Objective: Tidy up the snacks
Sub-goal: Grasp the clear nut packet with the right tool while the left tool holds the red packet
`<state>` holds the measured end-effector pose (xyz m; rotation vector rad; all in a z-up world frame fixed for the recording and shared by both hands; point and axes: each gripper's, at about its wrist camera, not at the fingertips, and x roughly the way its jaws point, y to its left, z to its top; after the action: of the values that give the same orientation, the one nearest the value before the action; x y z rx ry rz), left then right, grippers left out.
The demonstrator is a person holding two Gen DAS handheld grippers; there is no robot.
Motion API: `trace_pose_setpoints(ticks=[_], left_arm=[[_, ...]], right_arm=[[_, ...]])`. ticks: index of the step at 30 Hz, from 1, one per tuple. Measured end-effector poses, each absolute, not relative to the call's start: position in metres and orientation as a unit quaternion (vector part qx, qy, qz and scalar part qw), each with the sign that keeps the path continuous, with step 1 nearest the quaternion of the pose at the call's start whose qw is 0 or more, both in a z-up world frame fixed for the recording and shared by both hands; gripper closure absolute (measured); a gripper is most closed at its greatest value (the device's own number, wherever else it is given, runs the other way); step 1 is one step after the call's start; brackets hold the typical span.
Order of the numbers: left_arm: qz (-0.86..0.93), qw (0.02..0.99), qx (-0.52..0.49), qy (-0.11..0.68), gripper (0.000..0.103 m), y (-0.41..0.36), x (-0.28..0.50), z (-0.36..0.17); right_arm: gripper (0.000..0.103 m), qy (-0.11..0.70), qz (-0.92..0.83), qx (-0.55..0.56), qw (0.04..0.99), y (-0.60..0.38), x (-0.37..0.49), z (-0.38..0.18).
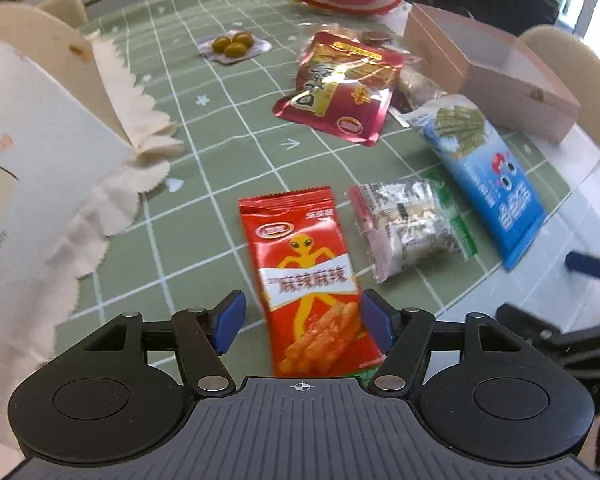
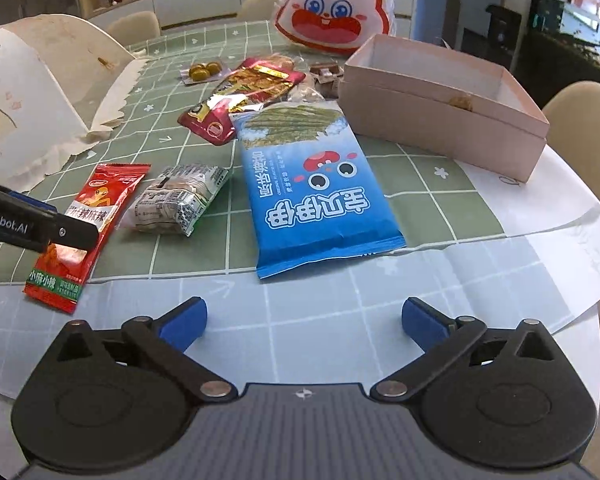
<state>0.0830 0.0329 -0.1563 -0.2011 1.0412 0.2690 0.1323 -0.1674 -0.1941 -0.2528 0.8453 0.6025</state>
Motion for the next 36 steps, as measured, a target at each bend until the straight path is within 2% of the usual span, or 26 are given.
trace_pose_setpoints(ticks=[7,8,9,11,15,20,24,26,29,30,36], left_arm=[[0.115,0.863,-0.088,0.483,0.030,0.034,0.096,-0.162],[0.111,0.863,-0.086,0.485,0.035,0.035,0.095,-0.162],[0.108,0.863,-0.081,0.486,0.044,0.036,0.093,-0.161],[0.093,0.861,-0.101,0.490,0.046,0.044,0.085,-0.158],[0.101,0.850,-0.169,0.488,0.048,0.063,0.057,-0.155],[0.139,0.845,-0.192,0.479,0.048,0.081,0.027,-0.147],[0.164,0.830,-0.211,0.490,0.049,0.093,0.012,-0.146],[0.165,0.825,-0.219,0.493,0.049,0.094,0.007,-0.147],[0.155,0.826,-0.230,0.491,0.049,0.091,0.000,-0.147],[0.151,0.827,-0.231,0.490,0.049,0.089,-0.001,-0.147],[0.146,0.831,-0.220,0.489,0.049,0.082,-0.002,-0.141]], right_arm=[[0.000,0.436,0.301,-0.144,0.835,-0.161,0.144,-0.189],[0.000,0.441,0.302,-0.149,0.832,-0.159,0.146,-0.188],[0.005,0.443,0.300,-0.150,0.831,-0.157,0.146,-0.186],[0.011,0.422,0.294,-0.157,0.843,-0.149,0.140,-0.177],[0.011,0.343,0.354,-0.176,0.852,-0.124,0.120,-0.151],[0.011,0.395,0.372,-0.170,0.823,-0.080,0.128,-0.159],[0.017,0.440,0.426,-0.125,0.781,-0.064,0.123,-0.160],[0.018,0.408,0.449,-0.129,0.785,-0.066,0.112,-0.150],[0.018,0.330,0.426,-0.199,0.819,-0.060,0.104,-0.146],[0.018,0.328,0.416,-0.214,0.821,-0.056,0.109,-0.148],[0.018,0.403,0.397,-0.157,0.810,-0.042,0.147,-0.162]])
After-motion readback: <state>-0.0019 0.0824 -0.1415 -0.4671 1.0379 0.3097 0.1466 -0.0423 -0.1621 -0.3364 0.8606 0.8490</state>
